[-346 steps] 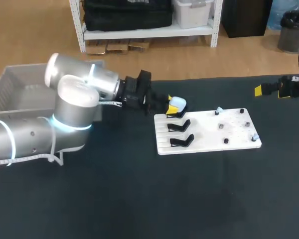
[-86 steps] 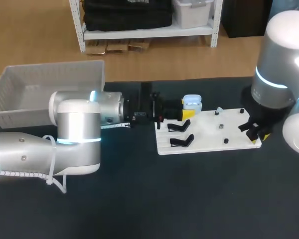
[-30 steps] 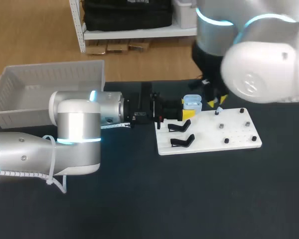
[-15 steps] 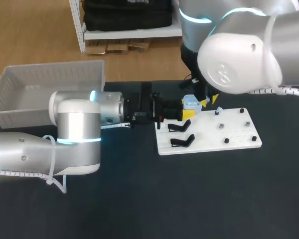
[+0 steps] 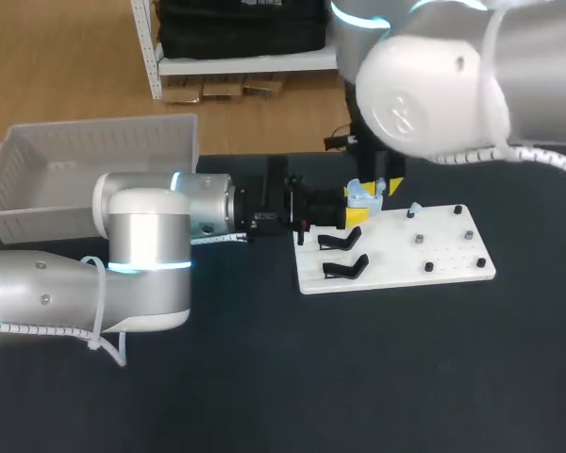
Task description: Pick up each earbud case from the left stands, insert the matching earbuds, close the lid, and place the case in the box.
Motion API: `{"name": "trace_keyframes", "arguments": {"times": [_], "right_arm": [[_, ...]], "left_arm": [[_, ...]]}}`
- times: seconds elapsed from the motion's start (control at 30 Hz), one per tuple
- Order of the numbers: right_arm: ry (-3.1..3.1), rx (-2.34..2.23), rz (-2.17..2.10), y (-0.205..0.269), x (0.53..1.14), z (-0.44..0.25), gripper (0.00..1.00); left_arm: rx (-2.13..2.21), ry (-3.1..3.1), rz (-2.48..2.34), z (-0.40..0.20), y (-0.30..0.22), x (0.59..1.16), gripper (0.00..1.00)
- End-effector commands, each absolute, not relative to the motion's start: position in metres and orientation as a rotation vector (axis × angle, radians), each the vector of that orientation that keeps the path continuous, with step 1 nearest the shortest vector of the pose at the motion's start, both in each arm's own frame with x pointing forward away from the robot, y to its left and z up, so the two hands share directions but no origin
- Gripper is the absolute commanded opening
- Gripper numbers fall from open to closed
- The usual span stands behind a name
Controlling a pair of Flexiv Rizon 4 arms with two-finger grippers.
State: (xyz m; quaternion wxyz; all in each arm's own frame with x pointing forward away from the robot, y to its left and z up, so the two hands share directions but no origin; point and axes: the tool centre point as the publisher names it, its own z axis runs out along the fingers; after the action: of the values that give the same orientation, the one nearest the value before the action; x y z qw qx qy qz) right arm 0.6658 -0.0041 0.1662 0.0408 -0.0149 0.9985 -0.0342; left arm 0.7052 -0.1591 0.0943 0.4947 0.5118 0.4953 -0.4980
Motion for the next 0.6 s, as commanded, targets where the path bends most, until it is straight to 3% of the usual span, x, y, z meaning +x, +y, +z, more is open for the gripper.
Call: {"name": "trace_keyframes", "arguments": {"times": [0.03, 0.6], "right_arm": [[3.12, 0.044, -0.107, -0.0036, 0.6763, 0.1669, 0.0], [3.112, 0.191, -0.093, -0.0114, 0.6793, 0.1619, 0.0]], "left_arm": [[1.228, 1.187, -1.194, 0.0929, -0.1589, 0.7034, 0.0], [1.254, 1.154, -1.191, 0.0918, -0.1652, 0.6996, 0.0]]}}
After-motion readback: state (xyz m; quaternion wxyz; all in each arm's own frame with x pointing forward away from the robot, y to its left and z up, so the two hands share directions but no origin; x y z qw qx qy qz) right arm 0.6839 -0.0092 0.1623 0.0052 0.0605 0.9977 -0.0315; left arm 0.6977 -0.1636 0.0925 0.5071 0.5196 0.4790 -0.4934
